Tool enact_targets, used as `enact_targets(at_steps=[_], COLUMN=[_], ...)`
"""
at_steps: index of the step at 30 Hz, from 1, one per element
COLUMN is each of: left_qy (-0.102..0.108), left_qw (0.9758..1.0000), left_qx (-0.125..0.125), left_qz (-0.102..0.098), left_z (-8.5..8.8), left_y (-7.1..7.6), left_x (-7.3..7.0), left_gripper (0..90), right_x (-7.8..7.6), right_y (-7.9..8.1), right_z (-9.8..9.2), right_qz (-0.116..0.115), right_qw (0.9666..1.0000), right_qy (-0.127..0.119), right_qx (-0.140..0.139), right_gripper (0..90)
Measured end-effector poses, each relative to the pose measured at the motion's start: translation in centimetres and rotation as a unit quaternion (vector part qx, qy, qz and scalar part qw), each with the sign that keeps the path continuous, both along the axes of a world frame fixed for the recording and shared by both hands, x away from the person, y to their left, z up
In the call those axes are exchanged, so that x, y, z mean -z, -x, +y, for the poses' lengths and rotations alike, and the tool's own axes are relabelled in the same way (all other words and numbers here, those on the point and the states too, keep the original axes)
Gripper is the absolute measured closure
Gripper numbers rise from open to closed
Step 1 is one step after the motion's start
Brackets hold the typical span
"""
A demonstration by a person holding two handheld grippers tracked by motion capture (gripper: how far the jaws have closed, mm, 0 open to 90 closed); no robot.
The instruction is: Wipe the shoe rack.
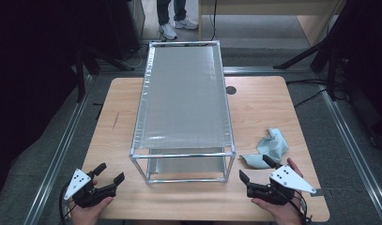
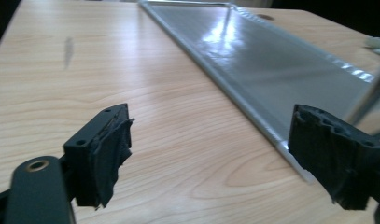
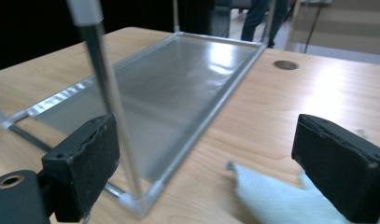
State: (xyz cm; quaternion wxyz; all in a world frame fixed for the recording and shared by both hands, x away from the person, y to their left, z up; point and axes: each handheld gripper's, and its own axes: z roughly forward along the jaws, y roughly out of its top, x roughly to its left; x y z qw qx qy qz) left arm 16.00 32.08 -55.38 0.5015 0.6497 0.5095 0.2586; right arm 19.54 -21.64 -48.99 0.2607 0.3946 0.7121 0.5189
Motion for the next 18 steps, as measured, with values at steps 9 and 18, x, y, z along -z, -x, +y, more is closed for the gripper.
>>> enact_targets(at_steps=[9,18], left_qy=[-0.002,-0.001], left_qw=[0.999,0.9977], left_qx=[-0.044,-0.067], left_qz=[0.009,0.006], left_z=[0.7,1.0], left_y=[-0.3,-0.3], left_x=[0.4,0.1], left_gripper=[7.0,1.1], right_x=[0.1,1.2], right_y=[-1.6,-3.1], right_z=[-4.0,-7.6], right_qz=[0.003,0.023], right_qw=[0.9974,0.9912], right_qy=[-0.009,-0.009], right_qx=[0.072,0.13], right_gripper=[3.4,0.0])
